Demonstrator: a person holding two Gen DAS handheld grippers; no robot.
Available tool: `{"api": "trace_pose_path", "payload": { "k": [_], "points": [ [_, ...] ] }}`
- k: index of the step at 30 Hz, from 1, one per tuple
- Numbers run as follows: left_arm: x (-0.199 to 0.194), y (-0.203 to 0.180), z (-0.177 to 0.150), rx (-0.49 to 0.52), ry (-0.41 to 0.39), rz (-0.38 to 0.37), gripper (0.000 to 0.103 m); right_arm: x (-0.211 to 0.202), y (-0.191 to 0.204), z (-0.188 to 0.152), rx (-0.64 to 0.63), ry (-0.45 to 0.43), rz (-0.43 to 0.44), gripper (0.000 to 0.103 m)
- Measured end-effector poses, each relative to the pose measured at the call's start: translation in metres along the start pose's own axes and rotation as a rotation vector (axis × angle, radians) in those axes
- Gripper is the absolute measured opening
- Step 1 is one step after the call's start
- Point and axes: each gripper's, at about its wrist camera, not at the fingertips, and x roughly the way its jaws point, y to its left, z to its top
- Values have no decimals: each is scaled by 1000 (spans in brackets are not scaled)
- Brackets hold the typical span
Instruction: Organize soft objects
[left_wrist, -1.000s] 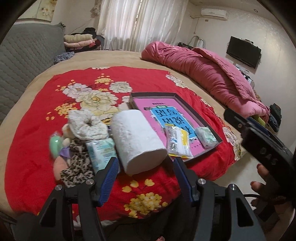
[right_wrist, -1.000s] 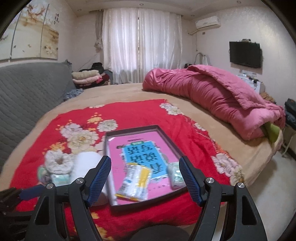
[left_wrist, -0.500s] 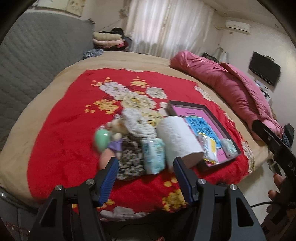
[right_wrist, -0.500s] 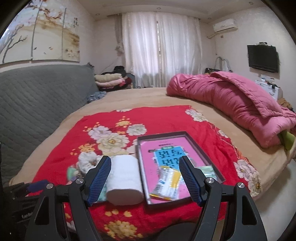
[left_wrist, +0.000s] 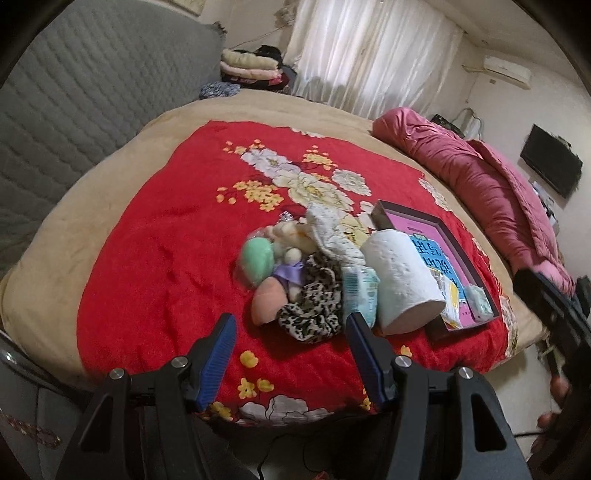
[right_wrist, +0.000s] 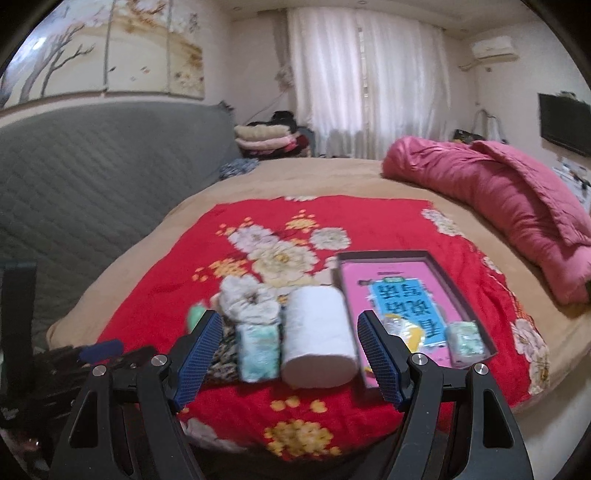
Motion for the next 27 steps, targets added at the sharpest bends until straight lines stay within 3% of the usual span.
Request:
{"api": "trace_pose_path", "payload": {
  "k": [8, 19, 27],
  "points": [
    [18, 17, -5, -57, 41, -32, 61, 19, 32, -11, -70, 56, 30, 77],
    [57, 48, 0, -167, 103, -57, 61, 55, 42, -34, -100, 147, 41, 77],
    [99, 56, 11, -261, 168, -131, 61, 78, 51, -46, -135, 183, 65, 77]
  ]
}}
